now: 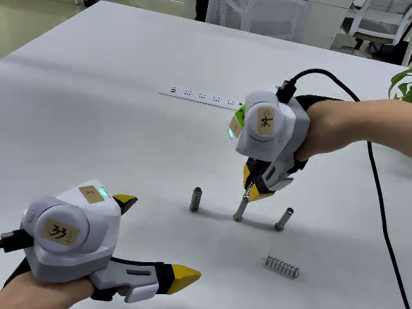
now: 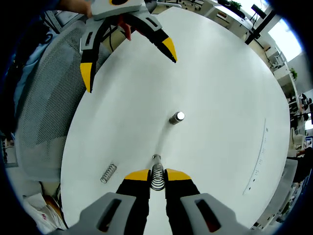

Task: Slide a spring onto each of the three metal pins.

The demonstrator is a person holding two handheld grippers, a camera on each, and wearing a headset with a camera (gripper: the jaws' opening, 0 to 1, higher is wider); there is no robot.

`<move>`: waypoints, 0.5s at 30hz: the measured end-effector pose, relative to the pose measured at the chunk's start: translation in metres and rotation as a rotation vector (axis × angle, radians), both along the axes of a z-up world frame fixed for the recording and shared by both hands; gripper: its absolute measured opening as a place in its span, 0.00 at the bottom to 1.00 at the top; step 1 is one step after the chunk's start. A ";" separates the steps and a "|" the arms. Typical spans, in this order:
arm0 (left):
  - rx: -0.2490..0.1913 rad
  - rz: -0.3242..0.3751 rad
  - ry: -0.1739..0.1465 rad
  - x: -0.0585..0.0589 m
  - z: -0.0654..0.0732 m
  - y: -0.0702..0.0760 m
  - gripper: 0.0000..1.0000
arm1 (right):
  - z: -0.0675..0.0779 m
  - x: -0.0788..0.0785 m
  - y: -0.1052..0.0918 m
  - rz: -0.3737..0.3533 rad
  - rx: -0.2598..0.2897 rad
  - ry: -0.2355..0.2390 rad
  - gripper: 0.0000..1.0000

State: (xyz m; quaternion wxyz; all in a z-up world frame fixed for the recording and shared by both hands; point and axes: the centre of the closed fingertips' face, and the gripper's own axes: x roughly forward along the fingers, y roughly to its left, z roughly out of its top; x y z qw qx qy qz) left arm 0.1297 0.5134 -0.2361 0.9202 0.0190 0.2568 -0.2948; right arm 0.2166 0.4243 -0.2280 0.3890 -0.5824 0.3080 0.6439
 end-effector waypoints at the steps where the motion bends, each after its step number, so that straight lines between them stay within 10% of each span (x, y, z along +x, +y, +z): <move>1: 0.000 0.001 0.001 0.000 -0.001 0.000 1.00 | 0.000 0.000 0.000 0.003 0.000 -0.003 0.13; 15: -0.009 0.009 0.009 -0.001 -0.002 0.003 1.00 | -0.006 0.002 0.001 0.001 -0.006 0.005 0.13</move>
